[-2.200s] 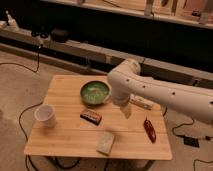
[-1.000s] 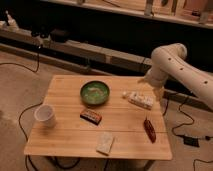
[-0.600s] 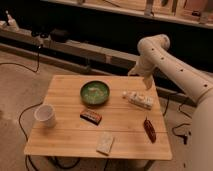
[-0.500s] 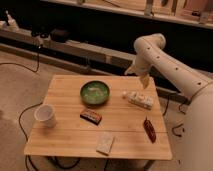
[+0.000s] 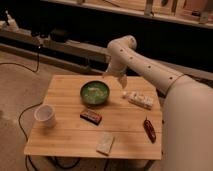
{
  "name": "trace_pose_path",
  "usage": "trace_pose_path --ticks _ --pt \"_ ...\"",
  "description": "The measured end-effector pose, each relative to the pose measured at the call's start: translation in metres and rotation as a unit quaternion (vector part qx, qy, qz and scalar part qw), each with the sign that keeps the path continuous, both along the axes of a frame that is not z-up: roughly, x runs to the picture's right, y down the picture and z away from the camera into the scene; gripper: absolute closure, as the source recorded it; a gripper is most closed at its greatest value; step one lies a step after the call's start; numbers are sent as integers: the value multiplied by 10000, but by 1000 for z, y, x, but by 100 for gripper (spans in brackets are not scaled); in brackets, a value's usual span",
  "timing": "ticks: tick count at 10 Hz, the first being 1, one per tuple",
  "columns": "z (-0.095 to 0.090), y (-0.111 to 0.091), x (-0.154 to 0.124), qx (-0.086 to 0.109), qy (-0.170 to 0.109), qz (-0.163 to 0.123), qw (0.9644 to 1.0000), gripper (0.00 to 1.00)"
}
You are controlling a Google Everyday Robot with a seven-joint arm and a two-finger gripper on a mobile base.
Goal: Move the arm in a circular motion
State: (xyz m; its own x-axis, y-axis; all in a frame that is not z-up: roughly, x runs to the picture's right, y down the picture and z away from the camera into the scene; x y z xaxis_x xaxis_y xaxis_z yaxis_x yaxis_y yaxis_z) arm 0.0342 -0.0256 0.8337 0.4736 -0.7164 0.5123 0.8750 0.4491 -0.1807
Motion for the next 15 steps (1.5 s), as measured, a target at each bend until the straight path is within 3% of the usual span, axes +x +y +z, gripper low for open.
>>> trace_pose_path --ticks 2,4,8,12,13,15 --pt "-7 23 -39 -99 -332 -300 9989 20" --pt "-22 44 -53 -211 -388 -355 9984 20" --pt "-75 90 -32 -231 -182 -273 9992 20" --pt "-137 162 -25 -438 -682 -681 9944 20" --pt "-144 171 -13 -494 -676 -553 9949 20" --pt "-145 169 42 -480 -267 183 9983 20"
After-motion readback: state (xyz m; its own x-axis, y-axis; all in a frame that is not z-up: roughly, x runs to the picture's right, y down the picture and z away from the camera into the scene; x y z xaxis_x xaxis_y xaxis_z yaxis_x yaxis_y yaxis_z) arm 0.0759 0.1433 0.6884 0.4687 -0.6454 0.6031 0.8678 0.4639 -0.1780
